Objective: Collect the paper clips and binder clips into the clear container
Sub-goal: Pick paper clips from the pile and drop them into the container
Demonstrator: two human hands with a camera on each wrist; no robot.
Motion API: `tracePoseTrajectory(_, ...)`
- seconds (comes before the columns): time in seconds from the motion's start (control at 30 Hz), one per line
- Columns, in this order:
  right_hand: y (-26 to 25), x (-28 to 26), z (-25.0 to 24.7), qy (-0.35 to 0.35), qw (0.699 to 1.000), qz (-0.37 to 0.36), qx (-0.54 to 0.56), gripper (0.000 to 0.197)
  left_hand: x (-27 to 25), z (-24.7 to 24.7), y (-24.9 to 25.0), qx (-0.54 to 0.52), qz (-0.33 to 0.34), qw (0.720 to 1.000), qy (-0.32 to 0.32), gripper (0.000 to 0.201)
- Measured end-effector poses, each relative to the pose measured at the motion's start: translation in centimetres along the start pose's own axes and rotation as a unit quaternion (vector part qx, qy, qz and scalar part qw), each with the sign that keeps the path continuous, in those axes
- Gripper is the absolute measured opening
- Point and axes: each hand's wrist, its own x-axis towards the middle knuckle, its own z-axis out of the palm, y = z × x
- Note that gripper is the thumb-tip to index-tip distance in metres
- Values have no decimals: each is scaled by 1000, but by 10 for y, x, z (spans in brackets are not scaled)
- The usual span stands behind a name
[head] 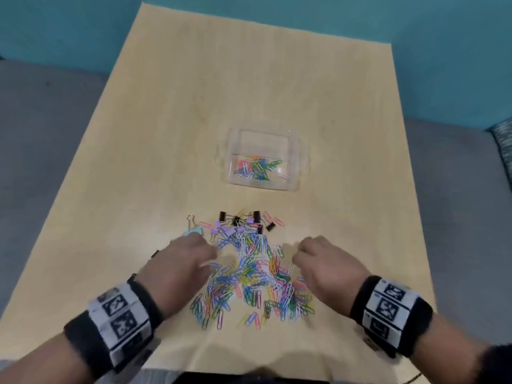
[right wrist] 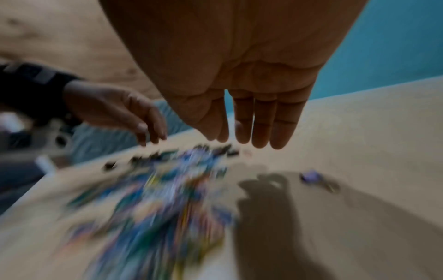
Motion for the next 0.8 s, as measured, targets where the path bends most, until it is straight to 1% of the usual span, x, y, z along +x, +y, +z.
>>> tracePoseTrajectory(0.03, -1, -16, 14, -13, 1000, -5, -19, 22, -22, 15, -3, 42, 9, 999, -14, 15)
tracePoseTrajectory(0.07, -3, -30, 25, -19, 1000, 2, -23, 27, -39, 27, -5, 73, 1, 997, -19, 21)
tracePoseTrajectory(0.1, -6, -40, 34, -21, 999, 16, -21, 36, -53, 38, -6, 84, -14, 996, -16, 36)
tracePoseTrajectory(0.13, -8, -48, 41, -28, 999, 33, -15, 52, -62, 48, -7, 85, -31, 996, -14, 54)
tracePoseTrajectory(0.17, -11, -54, 46, -39, 998, 49, -9, 72, -68, 56, -6, 88, -42, 995, -9, 71)
tracePoseTrajectory(0.2, -15, -58, 50, -47, 997, 67, -5, 90, -70, 64, -4, 98, -48, 994, -3, 84)
tracePoseTrajectory(0.23, -21, -58, 53, -50, 996, 79, 0, 102, -69, 70, -2, 111, -48, 993, -2, 93)
tracePoseTrajectory(0.27, -28, -57, 55, -52, 995, 86, 8, 108, -67, 76, 2, 119, -45, 992, -3, 99)
tracePoseTrajectory(0.33, -44, -48, 60, -52, 994, 91, 17, 106, -58, 86, 12, 116, -44, 992, -4, 104)
tracePoseTrajectory(0.43, -65, -28, 64, -22, 993, 116, 11, 89, -41, 96, 23, 114, -30, 993, -12, 102)
tracePoseTrajectory(0.53, -74, -13, 64, 0, 991, 132, -1, 73, -26, 101, 28, 106, -20, 994, -3, 91)
tracePoseTrajectory(0.63, -75, -4, 59, 11, 993, 118, -4, 63, -15, 100, 32, 116, 3, 993, 22, 75)
tracePoseTrajectory(0.7, -75, -1, 54, 16, 994, 105, -15, 58, -10, 99, 32, 124, 13, 992, 32, 63)
tracePoseTrajectory(0.8, -71, 4, 50, 16, 995, 91, -27, 57, -3, 95, 31, 131, 23, 990, 35, 53)
